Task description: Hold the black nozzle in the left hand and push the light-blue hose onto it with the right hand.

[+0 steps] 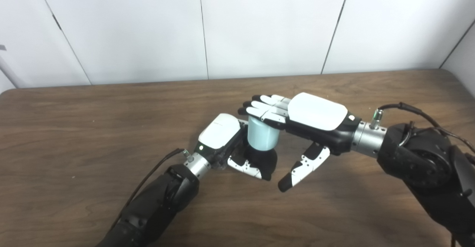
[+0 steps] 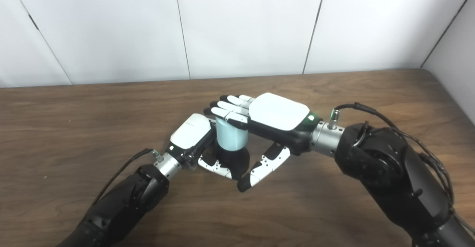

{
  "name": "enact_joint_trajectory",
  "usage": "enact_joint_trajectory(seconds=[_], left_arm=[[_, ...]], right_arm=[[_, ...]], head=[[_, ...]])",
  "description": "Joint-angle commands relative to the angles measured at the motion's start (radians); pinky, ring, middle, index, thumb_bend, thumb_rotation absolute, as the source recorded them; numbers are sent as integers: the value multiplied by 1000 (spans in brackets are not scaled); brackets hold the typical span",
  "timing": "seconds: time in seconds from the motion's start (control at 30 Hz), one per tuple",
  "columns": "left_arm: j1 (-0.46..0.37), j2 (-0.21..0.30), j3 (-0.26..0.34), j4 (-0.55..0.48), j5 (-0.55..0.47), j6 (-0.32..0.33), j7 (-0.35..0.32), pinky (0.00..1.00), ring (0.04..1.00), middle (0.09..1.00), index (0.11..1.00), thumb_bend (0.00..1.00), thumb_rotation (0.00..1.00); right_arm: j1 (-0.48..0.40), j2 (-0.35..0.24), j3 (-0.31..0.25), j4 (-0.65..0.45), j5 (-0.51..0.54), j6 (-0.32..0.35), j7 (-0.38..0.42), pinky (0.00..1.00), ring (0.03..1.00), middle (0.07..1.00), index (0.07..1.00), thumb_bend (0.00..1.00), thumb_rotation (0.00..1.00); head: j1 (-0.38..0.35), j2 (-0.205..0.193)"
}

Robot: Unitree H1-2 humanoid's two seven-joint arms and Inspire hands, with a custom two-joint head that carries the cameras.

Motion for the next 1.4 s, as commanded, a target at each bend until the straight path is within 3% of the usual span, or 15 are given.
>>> enact_joint_trajectory(seconds=[0.0, 0.27, 0.7, 1.37], left_arm=[[108, 30, -42, 74, 40, 34, -84, 305, 407, 404, 505, 521, 0], [112, 33, -41, 54, 42, 47, -99, 319, 419, 406, 507, 521, 0], [112, 35, -35, 58, 35, 37, -96, 314, 410, 401, 506, 520, 0], [114, 36, -30, 38, 36, 51, -113, 329, 430, 408, 507, 522, 0]], right_arm=[[-8, -11, 20, -16, 17, -13, 34, 1000, 1000, 1000, 1000, 946, 887], [4, -33, 53, 0, -25, -31, 50, 973, 1000, 1000, 1000, 946, 881], [63, -48, 54, 4, -63, -52, 18, 997, 1000, 1000, 1000, 914, 920], [66, -9, 79, 35, -81, -32, 1, 962, 1000, 1000, 1000, 909, 865]], head=[[-1, 1], [2, 6], [-1, 15], [2, 21]])
